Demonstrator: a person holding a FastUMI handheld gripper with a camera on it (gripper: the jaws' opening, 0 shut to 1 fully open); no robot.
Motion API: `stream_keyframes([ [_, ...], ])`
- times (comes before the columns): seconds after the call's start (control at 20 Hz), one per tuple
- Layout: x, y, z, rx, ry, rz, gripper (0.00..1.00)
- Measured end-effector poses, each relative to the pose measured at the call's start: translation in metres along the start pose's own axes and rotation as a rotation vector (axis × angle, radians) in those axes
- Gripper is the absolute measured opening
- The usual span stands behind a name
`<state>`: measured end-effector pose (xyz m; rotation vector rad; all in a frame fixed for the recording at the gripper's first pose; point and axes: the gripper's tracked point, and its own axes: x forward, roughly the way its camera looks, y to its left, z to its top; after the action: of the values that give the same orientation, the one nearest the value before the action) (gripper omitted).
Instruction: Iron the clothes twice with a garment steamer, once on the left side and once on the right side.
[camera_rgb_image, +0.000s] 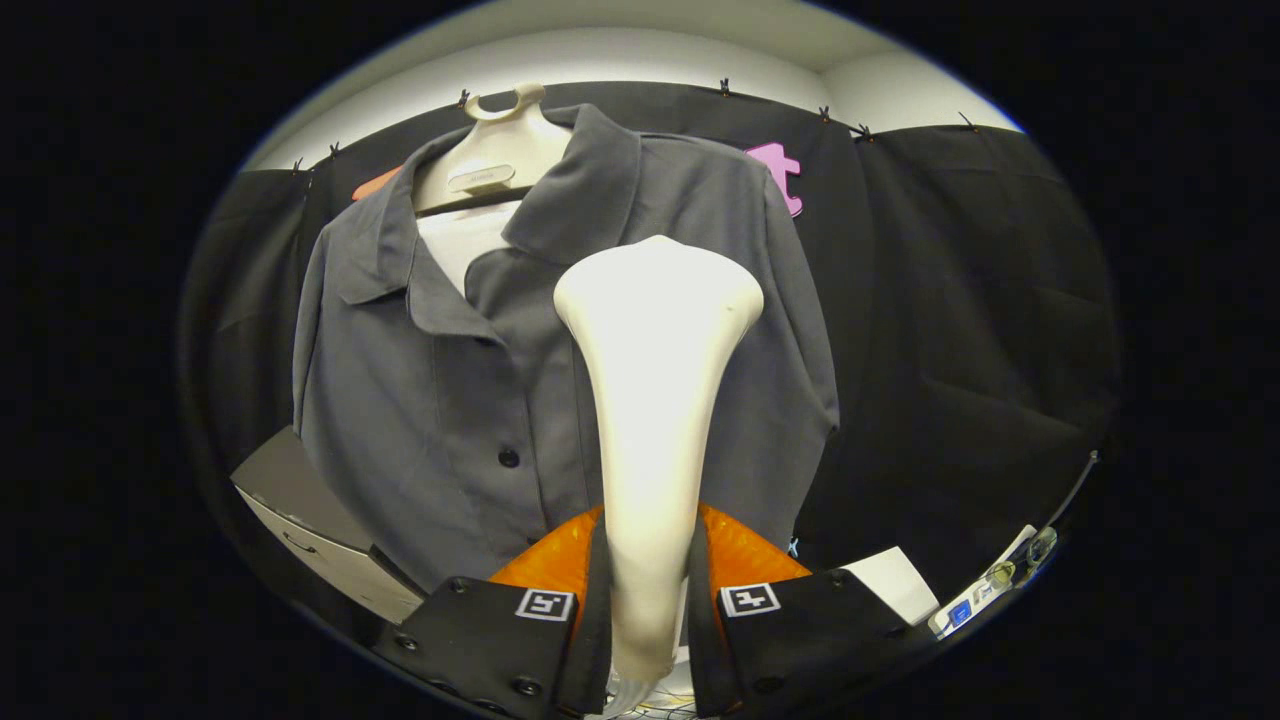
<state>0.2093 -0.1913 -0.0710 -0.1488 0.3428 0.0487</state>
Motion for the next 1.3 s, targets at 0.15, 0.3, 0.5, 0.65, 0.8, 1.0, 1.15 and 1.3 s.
stream_keyframes([
  [0.15,0.007,0.001,-0.024,0.007,0.032,0.022,0.40],
  [0.3,0.012,0.002,-0.046,0.010,0.063,0.034,0.40],
  [0.5,0.016,0.002,-0.078,0.014,0.110,0.044,0.40],
  [0.65,0.021,0.002,-0.103,0.017,0.153,0.047,0.40],
  [0.8,0.026,0.002,-0.124,0.021,0.193,0.048,0.40],
  [1.0,0.029,-0.002,-0.153,0.034,0.235,0.047,0.40],
  [1.15,0.031,-0.006,-0.171,0.045,0.268,0.044,0.40],
  [1.3,0.033,-0.011,-0.190,0.056,0.302,0.035,0.40],
])
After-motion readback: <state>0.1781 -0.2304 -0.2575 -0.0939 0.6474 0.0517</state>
